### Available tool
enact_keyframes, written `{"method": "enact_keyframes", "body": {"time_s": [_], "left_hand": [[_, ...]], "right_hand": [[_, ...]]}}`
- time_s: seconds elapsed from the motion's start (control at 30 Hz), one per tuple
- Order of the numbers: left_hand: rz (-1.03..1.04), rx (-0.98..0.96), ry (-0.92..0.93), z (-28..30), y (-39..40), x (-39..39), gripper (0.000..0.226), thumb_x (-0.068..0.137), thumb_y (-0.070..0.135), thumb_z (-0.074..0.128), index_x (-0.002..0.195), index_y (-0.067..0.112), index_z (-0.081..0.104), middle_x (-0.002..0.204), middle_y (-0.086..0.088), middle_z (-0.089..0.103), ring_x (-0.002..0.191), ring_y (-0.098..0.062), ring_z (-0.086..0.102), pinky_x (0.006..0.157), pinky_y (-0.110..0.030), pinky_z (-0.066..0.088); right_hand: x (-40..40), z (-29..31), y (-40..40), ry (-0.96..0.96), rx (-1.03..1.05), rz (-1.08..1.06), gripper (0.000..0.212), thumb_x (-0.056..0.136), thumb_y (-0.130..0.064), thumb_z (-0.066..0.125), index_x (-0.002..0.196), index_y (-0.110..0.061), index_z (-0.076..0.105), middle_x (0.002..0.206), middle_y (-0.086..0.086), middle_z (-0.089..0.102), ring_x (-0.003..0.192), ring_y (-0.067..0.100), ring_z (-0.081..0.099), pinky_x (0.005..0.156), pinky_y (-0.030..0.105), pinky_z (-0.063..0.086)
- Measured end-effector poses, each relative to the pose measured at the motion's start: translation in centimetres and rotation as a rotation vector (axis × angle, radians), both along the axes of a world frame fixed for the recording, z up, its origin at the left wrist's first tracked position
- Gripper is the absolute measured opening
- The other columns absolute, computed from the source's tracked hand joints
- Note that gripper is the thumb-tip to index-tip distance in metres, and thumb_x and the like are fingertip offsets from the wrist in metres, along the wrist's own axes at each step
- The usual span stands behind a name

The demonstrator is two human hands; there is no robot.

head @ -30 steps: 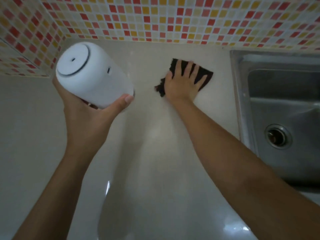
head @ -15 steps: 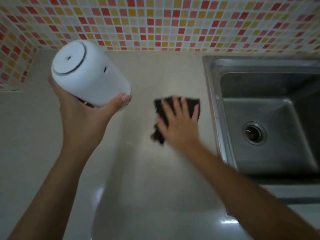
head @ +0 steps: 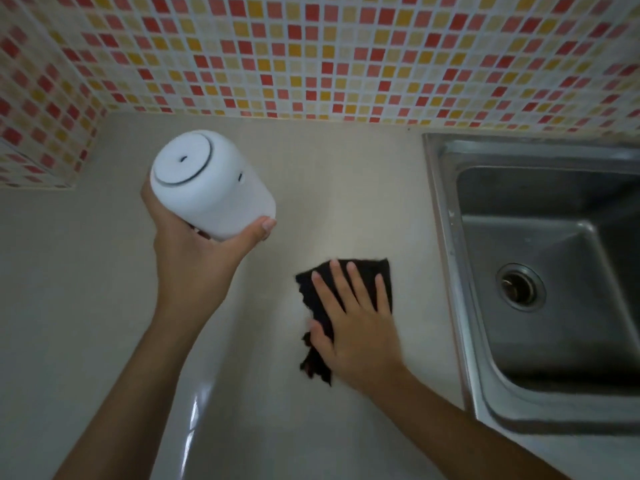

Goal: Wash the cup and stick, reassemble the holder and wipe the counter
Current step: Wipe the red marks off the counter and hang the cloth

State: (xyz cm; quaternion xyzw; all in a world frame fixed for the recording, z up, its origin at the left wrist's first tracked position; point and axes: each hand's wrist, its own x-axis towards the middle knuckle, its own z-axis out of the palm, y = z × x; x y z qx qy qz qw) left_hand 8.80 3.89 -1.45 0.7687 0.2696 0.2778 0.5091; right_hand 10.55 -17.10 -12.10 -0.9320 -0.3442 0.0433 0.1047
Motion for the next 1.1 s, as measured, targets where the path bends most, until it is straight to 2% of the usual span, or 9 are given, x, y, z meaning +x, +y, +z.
{"method": "enact_keyframes", "body": {"time_s": [0.13, 0.27, 0.37, 0.53, 0.67, 0.77, 0.87, 0.97, 1.1], "left_hand": [[0.0, 0.024, -0.03, 0.0, -0.5, 1.7, 0.108, 0.066, 0.035, 0.088, 0.147, 0.017, 0.02, 0.138, 0.013, 0.046, 0.119, 0.011, 0.048, 0.093, -0.008, 0.046], [0.001, 0.047, -0.05, -0.4, -1.1, 1.7, 0.108, 0.067, 0.038, 0.087, 0.147, 0.011, 0.02, 0.14, 0.009, 0.046, 0.119, 0.011, 0.049, 0.092, -0.01, 0.047], [0.004, 0.08, -0.046, -0.8, -0.9, 0.6, 0.107, 0.068, 0.037, 0.087, 0.147, 0.008, 0.021, 0.138, 0.01, 0.047, 0.115, 0.014, 0.05, 0.088, -0.005, 0.045], [0.06, 0.08, -0.041, 0.2, 0.5, -0.3, 0.106, 0.068, 0.04, 0.086, 0.147, 0.009, 0.022, 0.138, 0.009, 0.048, 0.119, 0.008, 0.051, 0.095, -0.015, 0.048], [0.102, 0.107, -0.071, 1.2, 1.8, 0.8, 0.104, 0.07, 0.041, 0.085, 0.146, 0.006, 0.023, 0.141, 0.004, 0.048, 0.122, 0.003, 0.051, 0.101, -0.023, 0.048], [0.079, 0.115, -0.072, 1.3, 1.3, 2.3, 0.104, 0.07, 0.041, 0.085, 0.144, 0.002, 0.024, 0.139, 0.004, 0.05, 0.12, 0.004, 0.052, 0.097, -0.018, 0.048], [0.038, 0.117, -0.068, 1.0, -0.1, 3.3, 0.106, 0.069, 0.041, 0.086, 0.143, -0.004, 0.024, 0.139, -0.001, 0.05, 0.121, 0.001, 0.053, 0.098, -0.018, 0.047], [0.011, 0.138, -0.079, 0.5, -0.9, 3.3, 0.106, 0.07, 0.042, 0.085, 0.141, -0.007, 0.025, 0.139, -0.005, 0.05, 0.123, -0.003, 0.053, 0.1, -0.023, 0.048], [0.02, 0.158, -0.058, 0.8, -0.5, 1.5, 0.105, 0.069, 0.047, 0.084, 0.14, -0.005, 0.028, 0.137, 0.0, 0.051, 0.121, 0.003, 0.053, 0.101, -0.022, 0.046]], "right_hand": [[6.1, -0.5, 4.4, -0.019, 0.003, -0.044, 0.065, 0.091, -0.053, 0.033, 0.15, -0.024, 0.031, 0.158, 0.002, 0.026, 0.147, 0.022, 0.019, 0.117, 0.054, 0.009], [18.0, -0.3, 11.3, 0.091, -0.039, -0.202, 0.065, 0.096, -0.054, 0.022, 0.154, -0.024, 0.014, 0.162, 0.002, 0.009, 0.149, 0.022, 0.003, 0.117, 0.053, -0.006], [21.0, -0.4, 13.7, 0.092, -0.069, -0.267, 0.065, 0.097, -0.051, 0.018, 0.154, -0.021, 0.009, 0.163, 0.003, 0.004, 0.149, 0.024, -0.001, 0.117, 0.053, -0.009], [9.9, -0.6, 8.8, -0.048, 0.011, -0.154, 0.064, 0.095, -0.05, 0.028, 0.151, -0.018, 0.026, 0.16, 0.006, 0.021, 0.147, 0.026, 0.013, 0.117, 0.055, 0.005], [-7.3, -0.2, 4.9, 0.018, 0.007, 0.04, 0.07, 0.087, -0.052, 0.044, 0.149, -0.02, 0.033, 0.159, 0.007, 0.023, 0.146, 0.03, 0.019, 0.113, 0.06, 0.015], [-10.9, -0.2, 3.8, 0.057, -0.013, 0.204, 0.073, 0.083, -0.056, 0.046, 0.149, -0.027, 0.032, 0.159, 0.004, 0.022, 0.146, 0.028, 0.02, 0.111, 0.061, 0.019], [-4.3, -0.8, 4.9, 0.027, 0.032, 0.214, 0.067, 0.086, -0.056, 0.043, 0.147, -0.031, 0.035, 0.158, 0.003, 0.027, 0.146, 0.028, 0.02, 0.114, 0.061, 0.011], [5.8, -1.1, 6.4, -0.028, 0.032, -0.004, 0.062, 0.09, -0.057, 0.035, 0.146, -0.03, 0.038, 0.155, 0.004, 0.032, 0.145, 0.027, 0.023, 0.115, 0.058, 0.005], [17.9, -0.9, 3.3, 0.023, -0.031, -0.17, 0.061, 0.096, -0.057, 0.024, 0.151, -0.033, 0.021, 0.161, 0.001, 0.017, 0.148, 0.022, 0.01, 0.116, 0.053, -0.002]]}}
